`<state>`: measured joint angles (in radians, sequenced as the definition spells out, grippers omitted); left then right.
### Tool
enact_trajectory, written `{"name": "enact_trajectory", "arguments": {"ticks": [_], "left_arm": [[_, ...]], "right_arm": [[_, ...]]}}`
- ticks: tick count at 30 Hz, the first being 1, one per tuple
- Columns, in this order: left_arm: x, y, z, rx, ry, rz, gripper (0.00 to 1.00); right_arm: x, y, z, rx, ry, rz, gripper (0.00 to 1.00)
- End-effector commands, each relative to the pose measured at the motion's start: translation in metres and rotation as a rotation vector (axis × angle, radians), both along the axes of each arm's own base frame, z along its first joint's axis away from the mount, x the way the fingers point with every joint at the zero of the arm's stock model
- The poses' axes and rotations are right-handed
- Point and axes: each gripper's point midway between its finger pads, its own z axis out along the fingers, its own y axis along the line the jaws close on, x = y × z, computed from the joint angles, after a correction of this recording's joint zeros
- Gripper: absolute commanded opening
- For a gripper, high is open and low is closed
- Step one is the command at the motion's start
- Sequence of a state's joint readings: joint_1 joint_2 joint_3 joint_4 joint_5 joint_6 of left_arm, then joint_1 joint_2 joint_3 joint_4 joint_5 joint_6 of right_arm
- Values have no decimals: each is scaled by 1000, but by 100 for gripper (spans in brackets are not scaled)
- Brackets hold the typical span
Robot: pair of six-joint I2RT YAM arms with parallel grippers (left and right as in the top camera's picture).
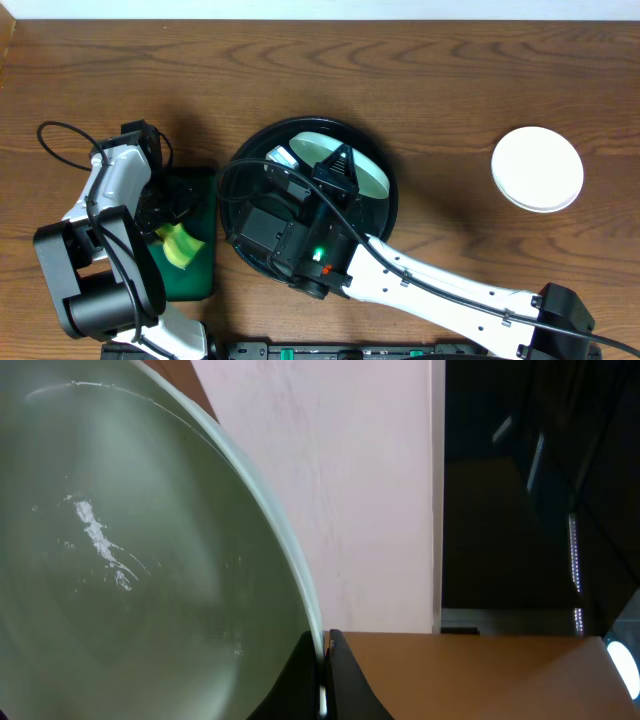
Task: Clean dirty plates on tray and stack at the side
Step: 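Lift the pale green plate upright with the right gripper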
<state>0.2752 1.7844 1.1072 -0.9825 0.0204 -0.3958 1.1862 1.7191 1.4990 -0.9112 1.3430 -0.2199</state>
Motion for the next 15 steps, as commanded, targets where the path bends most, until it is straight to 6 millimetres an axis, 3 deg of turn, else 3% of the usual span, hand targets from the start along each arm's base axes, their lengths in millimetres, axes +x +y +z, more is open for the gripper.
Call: {"name": "enact_trajectory", "arguments": {"ticks": [1, 3, 7, 9, 11, 15], "left_arm": [[-3, 1, -3, 0, 13, 15, 82], [-3, 1, -3, -1, 13, 15, 82], [-3, 1, -3, -1, 13, 15, 82], [-3, 1, -3, -1, 14, 15, 82], [-3, 1, -3, -1, 13, 15, 82], [-3, 1, -3, -1, 13, 15, 82]], "right_arm": [[-4, 2, 18, 64, -31, 8, 1], [-5, 11, 3, 189, 30, 28, 1], [-12, 43, -46, 570, 308, 53, 1], [-11, 49, -55, 729, 373, 13, 1], [-1, 44, -58, 851, 377, -61, 1], [28, 13, -66, 976, 364, -220, 1]]}}
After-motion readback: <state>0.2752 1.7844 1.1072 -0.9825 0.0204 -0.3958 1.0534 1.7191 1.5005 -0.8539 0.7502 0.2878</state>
